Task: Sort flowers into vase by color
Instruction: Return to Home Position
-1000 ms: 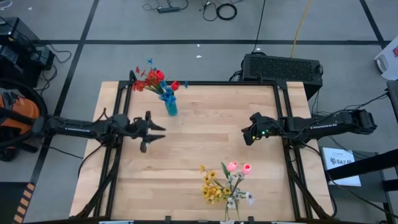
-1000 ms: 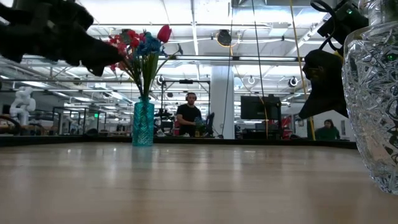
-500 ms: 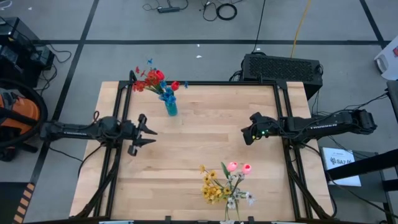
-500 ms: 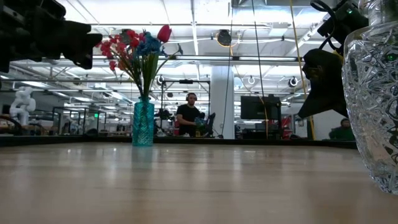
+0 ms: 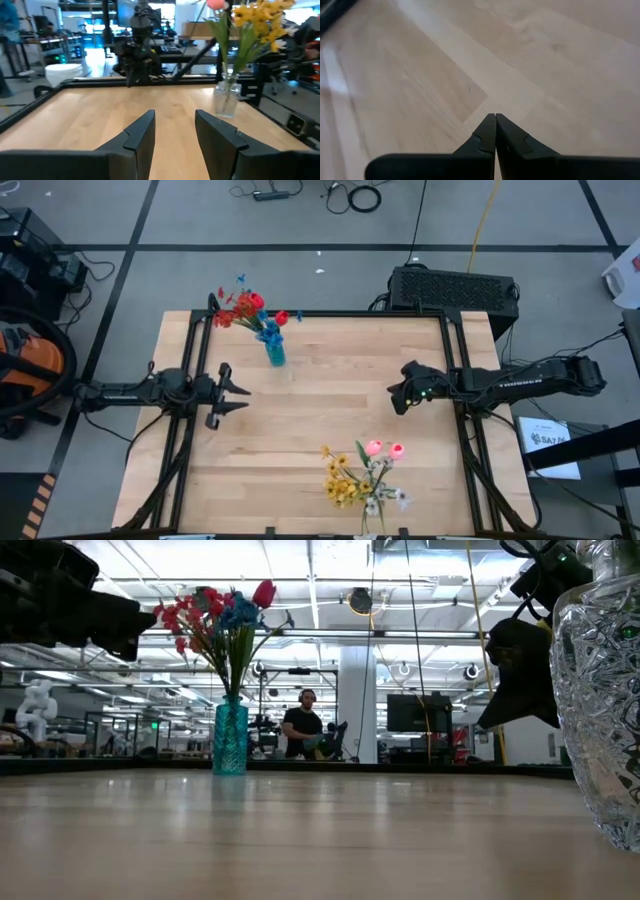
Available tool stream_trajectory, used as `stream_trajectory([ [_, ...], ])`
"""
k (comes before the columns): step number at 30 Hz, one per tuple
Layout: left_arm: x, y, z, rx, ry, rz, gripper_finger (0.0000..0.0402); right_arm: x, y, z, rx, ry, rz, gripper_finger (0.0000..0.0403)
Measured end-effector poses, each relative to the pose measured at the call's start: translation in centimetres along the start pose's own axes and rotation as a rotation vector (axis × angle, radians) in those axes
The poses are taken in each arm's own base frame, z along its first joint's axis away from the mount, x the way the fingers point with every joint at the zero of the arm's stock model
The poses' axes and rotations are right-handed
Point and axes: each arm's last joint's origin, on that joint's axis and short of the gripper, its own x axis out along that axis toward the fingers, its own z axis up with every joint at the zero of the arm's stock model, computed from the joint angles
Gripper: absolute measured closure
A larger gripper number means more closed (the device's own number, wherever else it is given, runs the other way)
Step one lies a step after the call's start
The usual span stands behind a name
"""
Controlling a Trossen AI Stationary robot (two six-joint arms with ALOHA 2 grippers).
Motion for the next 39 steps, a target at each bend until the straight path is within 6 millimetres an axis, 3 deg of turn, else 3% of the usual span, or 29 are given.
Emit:
stream_trajectory([
  [16, 0.0, 0.0, 0.0, 0.001, 0.002, 0.012, 0.0256, 0.0, 0.1, 0.0, -0.590, -0.003, 0.014, 0.0403],
  [25, 0.0, 0.0, 0.0, 0.001, 0.003, 0.012, 0.0256, -0.5, -1.5, -2.0, -0.583, -0.087, 0.185, 0.0403],
  [39, 0.0, 0.0, 0.0, 0.001, 0.003, 0.012, 0.0256, -5.1, -1.6, -2.8, -0.566, -0.309, 0.384, 0.0403],
])
